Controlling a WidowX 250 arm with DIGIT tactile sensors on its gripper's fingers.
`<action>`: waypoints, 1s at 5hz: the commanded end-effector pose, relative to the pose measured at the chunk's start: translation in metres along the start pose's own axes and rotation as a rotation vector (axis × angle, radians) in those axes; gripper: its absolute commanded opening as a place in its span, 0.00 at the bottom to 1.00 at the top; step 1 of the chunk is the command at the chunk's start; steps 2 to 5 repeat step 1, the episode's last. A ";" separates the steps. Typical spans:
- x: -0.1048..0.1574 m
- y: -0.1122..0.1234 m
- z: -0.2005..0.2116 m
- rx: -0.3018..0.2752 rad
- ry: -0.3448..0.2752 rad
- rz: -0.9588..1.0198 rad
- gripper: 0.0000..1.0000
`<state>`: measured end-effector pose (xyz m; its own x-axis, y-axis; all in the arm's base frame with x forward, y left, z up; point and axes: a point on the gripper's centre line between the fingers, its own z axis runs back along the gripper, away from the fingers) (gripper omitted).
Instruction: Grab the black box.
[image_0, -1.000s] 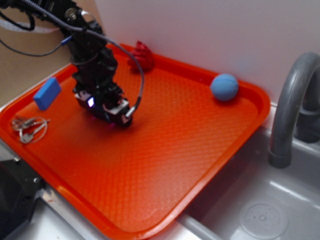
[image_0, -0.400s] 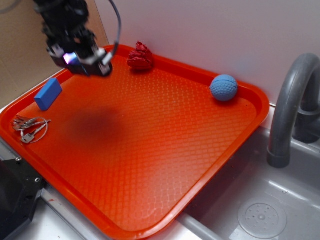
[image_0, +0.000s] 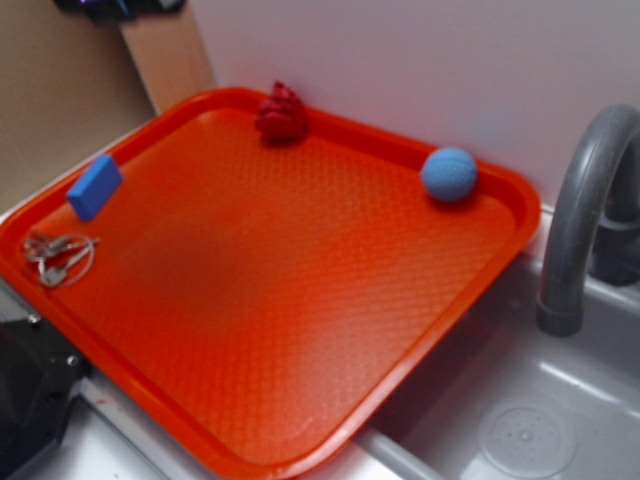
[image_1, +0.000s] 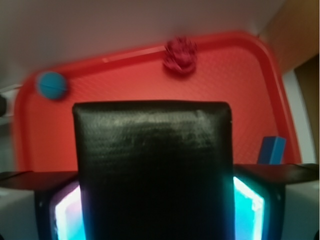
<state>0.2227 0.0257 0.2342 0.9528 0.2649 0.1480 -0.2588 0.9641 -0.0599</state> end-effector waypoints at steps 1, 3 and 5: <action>0.018 -0.006 0.076 0.048 -0.026 0.006 0.00; 0.018 -0.006 0.076 0.048 -0.026 0.006 0.00; 0.018 -0.006 0.076 0.048 -0.026 0.006 0.00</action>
